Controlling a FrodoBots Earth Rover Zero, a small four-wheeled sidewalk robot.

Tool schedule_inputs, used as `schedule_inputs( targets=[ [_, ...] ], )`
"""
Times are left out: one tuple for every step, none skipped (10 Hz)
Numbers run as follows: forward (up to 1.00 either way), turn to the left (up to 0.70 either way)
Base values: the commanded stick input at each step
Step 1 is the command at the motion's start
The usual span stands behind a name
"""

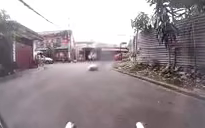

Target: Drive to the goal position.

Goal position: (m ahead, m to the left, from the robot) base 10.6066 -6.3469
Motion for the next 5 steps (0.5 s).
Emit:
schedule_inputs(
  targets=[
    [0.7, 0.0],
    [0.7, 0.0],
    [0.7, 0.0],
    [0.7, 0.0],
    [0.7, 0.0]
  ],
)
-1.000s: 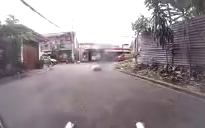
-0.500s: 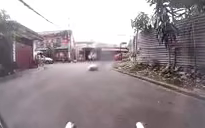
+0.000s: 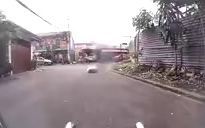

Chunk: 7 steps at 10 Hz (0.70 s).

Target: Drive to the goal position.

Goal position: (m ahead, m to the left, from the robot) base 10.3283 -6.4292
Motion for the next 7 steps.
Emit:
schedule_inputs(
  targets=[
    [0.7, 0.0],
    [0.7, 0.0],
    [0.7, 0.0],
    [0.7, 0.0],
    [0.7, -0.01],
    [0.7, -0.03],
    [0.7, -0.12]
  ],
)
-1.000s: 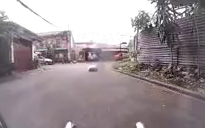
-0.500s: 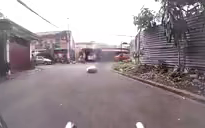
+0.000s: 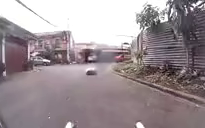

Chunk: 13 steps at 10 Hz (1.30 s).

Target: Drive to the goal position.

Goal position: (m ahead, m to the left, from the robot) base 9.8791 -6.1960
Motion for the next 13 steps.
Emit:
schedule_inputs(
  targets=[
    [0.7, -0.14],
    [0.7, -0.14],
    [0.7, -0.14],
    [0.7, -0.14],
    [0.7, -0.14],
    [0.7, 0.0],
    [0.7, 0.0],
    [0.7, 0.0],
    [0.7, 0.0],
    [0.7, 0.0],
    [0.7, 0.0],
    [0.7, 0.0],
    [0.7, 0.0]
  ],
)
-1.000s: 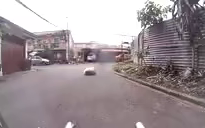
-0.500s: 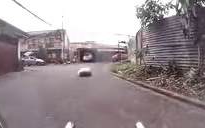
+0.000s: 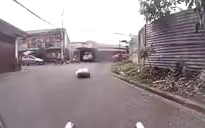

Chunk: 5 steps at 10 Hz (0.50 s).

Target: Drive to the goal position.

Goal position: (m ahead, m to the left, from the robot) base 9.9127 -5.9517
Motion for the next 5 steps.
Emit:
schedule_inputs(
  targets=[
    [0.7, 0.0],
    [0.7, 0.0],
    [0.7, 0.0],
    [0.7, 0.0],
    [0.7, 0.0]
  ],
)
